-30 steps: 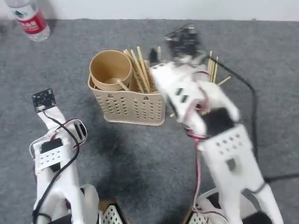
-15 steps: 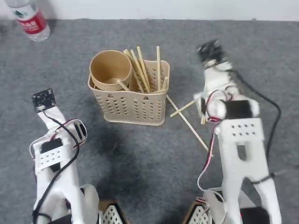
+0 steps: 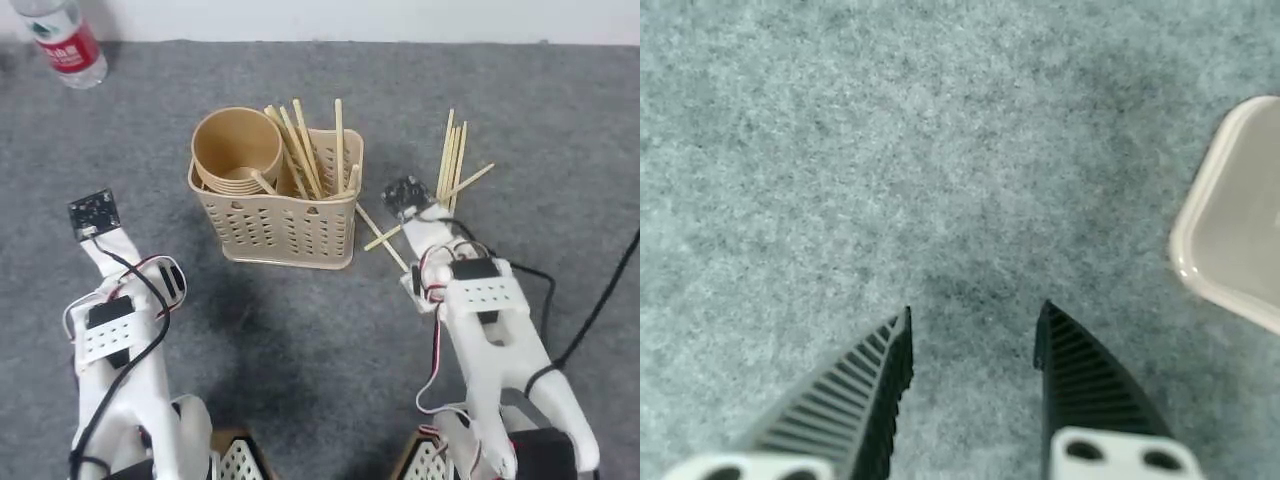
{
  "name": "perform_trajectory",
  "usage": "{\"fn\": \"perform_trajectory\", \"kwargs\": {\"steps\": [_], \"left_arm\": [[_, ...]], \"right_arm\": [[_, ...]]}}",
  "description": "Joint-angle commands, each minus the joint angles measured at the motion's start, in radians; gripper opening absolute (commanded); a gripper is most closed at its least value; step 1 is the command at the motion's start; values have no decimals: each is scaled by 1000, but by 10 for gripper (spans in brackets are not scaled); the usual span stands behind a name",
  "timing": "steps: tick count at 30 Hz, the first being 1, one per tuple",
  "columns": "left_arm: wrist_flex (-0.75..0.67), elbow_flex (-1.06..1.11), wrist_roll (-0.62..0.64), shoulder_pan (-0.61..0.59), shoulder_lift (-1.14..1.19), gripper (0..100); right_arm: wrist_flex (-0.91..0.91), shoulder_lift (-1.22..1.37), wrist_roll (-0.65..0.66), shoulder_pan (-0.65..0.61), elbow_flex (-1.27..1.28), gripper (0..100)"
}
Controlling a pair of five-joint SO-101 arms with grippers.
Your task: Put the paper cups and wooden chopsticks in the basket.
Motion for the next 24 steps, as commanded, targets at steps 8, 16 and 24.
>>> {"fn": "perform_trajectory", "kwargs": {"steps": [8,16,24], "left_arm": [[-18,-8,-2,8,-8,192],[-17,-7,-2,8,-8,192],[-17,-7,-2,8,-8,192]], "right_arm": [[-79,-4,12,10,64,154],[30,-2,112,13,63,154],[76,-1,150,15,69,65]]}}
